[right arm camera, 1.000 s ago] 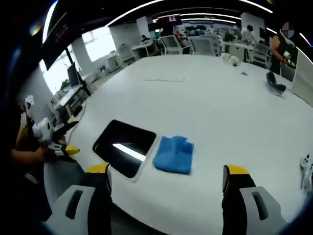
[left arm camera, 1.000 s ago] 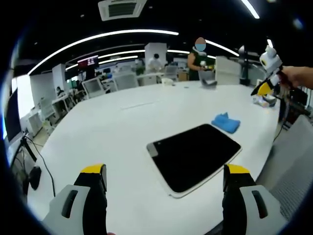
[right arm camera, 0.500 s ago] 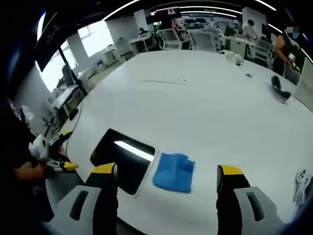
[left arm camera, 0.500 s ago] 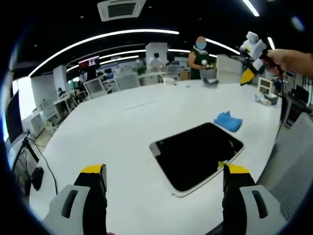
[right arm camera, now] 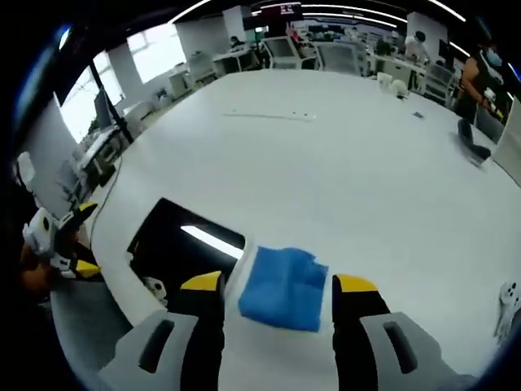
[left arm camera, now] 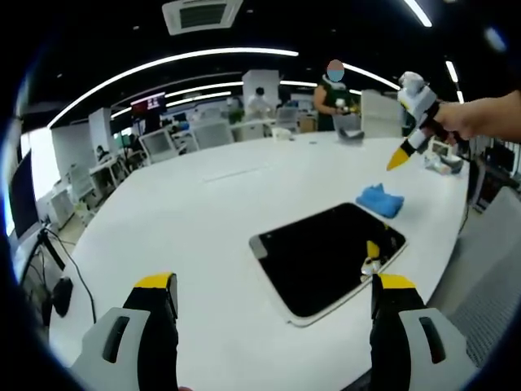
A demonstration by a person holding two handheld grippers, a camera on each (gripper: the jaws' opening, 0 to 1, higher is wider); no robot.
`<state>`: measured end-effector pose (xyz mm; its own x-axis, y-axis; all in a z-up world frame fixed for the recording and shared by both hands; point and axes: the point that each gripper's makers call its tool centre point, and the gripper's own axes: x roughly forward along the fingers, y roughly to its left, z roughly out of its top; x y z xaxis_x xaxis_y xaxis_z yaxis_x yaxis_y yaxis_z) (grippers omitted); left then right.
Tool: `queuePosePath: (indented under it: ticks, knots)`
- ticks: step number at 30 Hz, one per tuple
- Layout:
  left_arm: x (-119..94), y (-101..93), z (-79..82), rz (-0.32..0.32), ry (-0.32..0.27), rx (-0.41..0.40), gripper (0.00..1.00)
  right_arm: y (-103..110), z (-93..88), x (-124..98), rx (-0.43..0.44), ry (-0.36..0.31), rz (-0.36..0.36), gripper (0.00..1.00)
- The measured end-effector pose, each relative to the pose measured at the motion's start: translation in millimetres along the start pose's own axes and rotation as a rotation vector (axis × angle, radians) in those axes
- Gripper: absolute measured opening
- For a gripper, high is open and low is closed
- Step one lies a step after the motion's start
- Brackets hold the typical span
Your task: Wipe the mirror surface with the cleaning cloth until all visible marks leave the cleaned area.
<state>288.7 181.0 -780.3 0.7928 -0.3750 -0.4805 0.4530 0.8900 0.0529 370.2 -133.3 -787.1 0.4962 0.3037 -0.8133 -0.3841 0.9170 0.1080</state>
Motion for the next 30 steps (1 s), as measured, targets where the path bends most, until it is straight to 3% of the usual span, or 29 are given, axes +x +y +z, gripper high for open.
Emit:
queuePosePath:
  ticks: [14,22,30]
  knots:
    - [2,-0.6,-3.1,-0.011,0.013,0.004,0.99,-10,-17.6,42,0.051,0.027,-0.022,0.28]
    - [1,3.9,-2.9,0.011,0.012,0.003,0.99,-13,-27.0,63,0.06,0.051,-0.044,0.24]
    - [1,5.9,-2.6,0.021,0.011,0.001,0.99,-20,-21.4,76,0.009,0.048,-0.08,0.19]
